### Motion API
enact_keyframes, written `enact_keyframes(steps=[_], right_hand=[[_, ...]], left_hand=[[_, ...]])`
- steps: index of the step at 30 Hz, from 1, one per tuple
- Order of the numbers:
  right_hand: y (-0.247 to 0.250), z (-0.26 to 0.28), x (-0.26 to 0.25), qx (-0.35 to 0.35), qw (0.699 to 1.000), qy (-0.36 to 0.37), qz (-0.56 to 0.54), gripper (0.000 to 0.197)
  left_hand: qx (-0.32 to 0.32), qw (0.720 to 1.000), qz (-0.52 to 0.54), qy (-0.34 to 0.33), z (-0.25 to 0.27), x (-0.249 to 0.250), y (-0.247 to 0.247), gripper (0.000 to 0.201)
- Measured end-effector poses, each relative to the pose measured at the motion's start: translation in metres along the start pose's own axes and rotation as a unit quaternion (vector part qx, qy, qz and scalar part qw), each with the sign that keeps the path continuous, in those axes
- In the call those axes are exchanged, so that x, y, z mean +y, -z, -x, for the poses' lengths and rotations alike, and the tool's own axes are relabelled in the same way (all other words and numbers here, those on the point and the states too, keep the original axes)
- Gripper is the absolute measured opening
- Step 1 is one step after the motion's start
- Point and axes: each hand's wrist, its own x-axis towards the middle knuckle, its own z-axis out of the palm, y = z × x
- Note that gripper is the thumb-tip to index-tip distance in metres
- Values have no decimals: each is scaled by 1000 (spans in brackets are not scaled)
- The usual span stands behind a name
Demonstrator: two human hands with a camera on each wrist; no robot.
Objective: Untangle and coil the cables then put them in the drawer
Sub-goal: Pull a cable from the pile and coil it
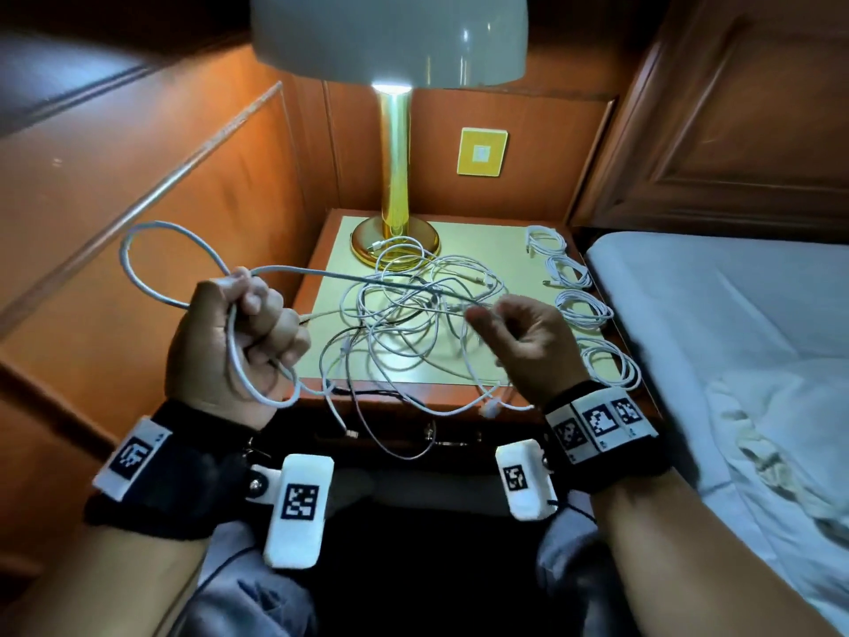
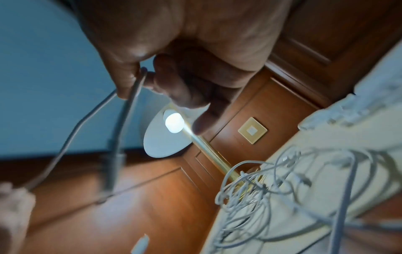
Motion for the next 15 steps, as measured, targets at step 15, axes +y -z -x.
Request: enact_keyframes(steps=[15], right_hand=[[10, 106, -51, -61, 861, -343, -371, 37]], left_hand=[[14, 894, -444, 54, 93, -62, 9, 35]])
